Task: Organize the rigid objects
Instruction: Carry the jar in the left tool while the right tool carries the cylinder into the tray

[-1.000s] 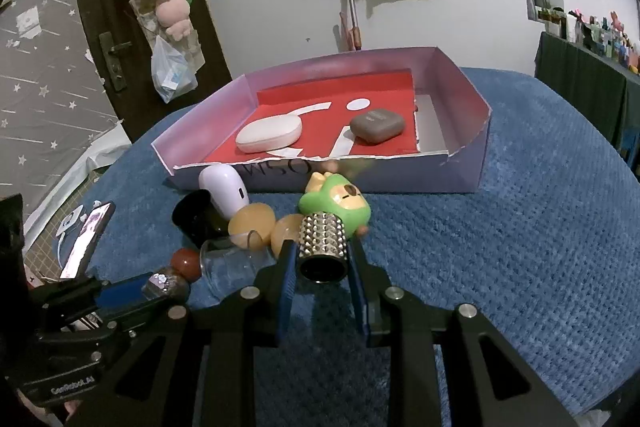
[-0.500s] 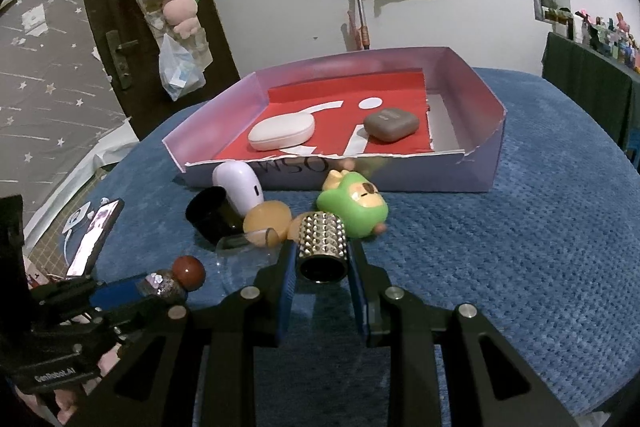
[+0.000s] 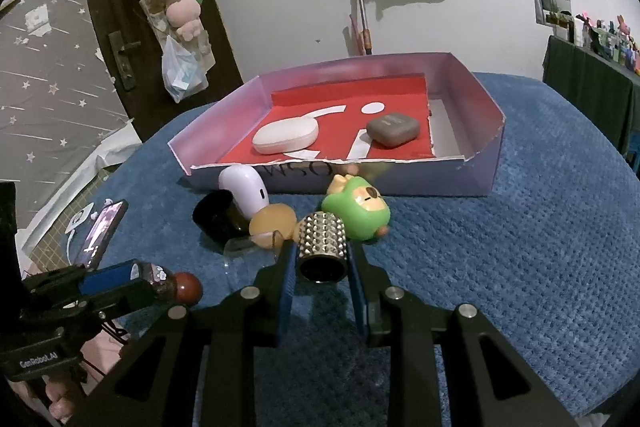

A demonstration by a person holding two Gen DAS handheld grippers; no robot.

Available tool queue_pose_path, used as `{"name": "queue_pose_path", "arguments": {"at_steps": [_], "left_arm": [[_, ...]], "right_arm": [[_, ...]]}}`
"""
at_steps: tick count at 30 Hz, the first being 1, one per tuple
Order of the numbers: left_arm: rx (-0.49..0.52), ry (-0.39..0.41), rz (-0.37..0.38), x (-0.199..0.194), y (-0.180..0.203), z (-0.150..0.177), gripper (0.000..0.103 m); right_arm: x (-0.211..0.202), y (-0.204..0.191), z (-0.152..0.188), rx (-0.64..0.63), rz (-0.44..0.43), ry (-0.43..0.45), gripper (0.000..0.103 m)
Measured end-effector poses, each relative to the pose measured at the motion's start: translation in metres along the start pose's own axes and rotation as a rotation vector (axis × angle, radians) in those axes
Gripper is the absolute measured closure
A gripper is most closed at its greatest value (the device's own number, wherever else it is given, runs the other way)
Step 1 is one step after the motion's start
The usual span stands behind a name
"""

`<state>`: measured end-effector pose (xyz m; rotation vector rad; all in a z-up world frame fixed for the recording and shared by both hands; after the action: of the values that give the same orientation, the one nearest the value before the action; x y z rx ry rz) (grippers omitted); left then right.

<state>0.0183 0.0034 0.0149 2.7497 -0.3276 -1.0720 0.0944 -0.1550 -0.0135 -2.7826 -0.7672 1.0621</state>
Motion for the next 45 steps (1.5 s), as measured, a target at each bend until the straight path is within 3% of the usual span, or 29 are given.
{"name": "queue_pose_path", "arguments": {"at_steps": [20, 45], "left_arm": [[0.039, 0.052, 0.002, -0.013, 0.007, -0.026, 0.073], [0.091, 0.15, -0.015, -0.001, 0.013, -0.111, 0.073]], "right_arm": [[-0.009, -0.009, -0.01, -0.025, -0.011, 0.02, 0.076], [-0.003, -0.002, -0.05, -0.039, -0.043, 0.028, 0.076]]}}
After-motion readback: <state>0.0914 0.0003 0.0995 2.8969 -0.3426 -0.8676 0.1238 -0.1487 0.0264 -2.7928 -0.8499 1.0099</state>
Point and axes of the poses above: each gripper's, at about its wrist camera, not at the fingertips, and x roughly the way its jaws point, y to its right, z to its underside, the point moved 4 cm from there along x, roughly the way its jaws point, and after that the axes turned 1 degree about x, right-handed, at the moved point
